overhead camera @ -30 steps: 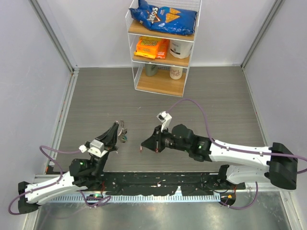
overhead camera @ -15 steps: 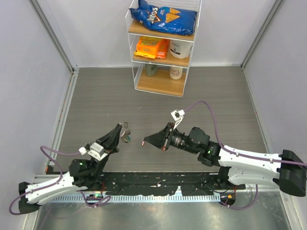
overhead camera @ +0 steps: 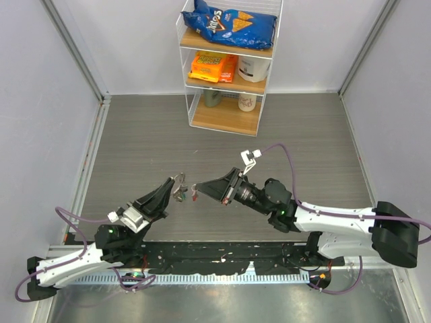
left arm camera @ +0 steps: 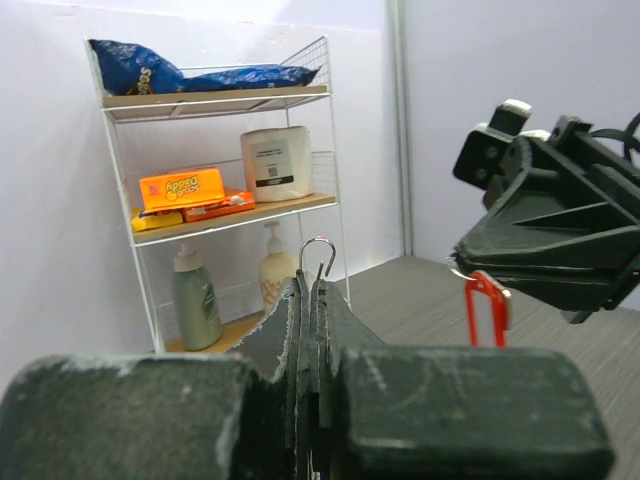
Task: Put the keys on the keyring
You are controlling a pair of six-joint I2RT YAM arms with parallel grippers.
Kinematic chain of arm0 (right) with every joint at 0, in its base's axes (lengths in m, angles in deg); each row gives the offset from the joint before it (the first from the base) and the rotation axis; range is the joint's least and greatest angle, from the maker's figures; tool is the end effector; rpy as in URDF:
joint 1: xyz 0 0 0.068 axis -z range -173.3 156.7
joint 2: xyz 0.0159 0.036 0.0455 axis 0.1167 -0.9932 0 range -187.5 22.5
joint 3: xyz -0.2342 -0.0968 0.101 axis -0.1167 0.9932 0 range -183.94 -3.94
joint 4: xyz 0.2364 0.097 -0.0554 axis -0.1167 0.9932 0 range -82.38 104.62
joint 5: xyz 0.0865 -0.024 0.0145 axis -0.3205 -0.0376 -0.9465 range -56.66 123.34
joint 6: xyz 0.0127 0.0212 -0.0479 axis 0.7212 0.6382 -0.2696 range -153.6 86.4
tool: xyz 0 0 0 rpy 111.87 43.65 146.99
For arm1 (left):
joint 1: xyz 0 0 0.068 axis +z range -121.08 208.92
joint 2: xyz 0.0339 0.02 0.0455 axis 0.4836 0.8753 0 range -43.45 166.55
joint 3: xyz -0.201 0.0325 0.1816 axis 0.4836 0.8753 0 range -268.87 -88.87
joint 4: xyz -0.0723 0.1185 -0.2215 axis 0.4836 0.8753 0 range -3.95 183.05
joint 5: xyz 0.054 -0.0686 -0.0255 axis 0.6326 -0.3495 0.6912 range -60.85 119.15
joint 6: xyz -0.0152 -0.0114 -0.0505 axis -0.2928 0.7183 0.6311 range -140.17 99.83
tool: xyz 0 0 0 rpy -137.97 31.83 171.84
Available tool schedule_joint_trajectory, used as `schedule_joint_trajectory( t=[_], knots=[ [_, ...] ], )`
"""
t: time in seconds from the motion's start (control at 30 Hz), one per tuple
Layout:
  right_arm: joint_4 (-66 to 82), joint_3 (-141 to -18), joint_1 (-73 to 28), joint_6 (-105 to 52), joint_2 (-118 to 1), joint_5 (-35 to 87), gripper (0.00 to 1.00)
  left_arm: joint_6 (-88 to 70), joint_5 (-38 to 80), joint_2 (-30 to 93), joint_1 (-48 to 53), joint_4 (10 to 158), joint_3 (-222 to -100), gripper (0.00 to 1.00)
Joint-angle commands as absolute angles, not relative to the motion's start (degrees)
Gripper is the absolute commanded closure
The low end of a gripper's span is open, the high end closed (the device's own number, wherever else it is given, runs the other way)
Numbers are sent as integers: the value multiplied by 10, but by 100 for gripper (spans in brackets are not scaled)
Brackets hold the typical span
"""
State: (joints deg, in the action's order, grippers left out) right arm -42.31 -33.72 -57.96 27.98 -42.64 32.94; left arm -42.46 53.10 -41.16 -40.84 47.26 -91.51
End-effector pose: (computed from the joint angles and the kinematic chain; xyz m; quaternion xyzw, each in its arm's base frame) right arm 0.1067 0.2256 0.2877 -0.0192 0.6115 0.7065 0.3557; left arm 0.0424 -0.0733 0.2528 0.1723 0.4265 -0.2740 0.8446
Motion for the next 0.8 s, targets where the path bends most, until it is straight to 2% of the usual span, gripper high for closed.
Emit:
schedule_joint_trajectory(
  t=[0.0,0.77],
  knots=[
    [-495,-373,-582,328,-453,355,94,-412,485,-418,-410,438,-905,100],
    [-529,-424,-592,393,-530,344,94,-423,454,-401,-410,400,-895,100]
  ],
)
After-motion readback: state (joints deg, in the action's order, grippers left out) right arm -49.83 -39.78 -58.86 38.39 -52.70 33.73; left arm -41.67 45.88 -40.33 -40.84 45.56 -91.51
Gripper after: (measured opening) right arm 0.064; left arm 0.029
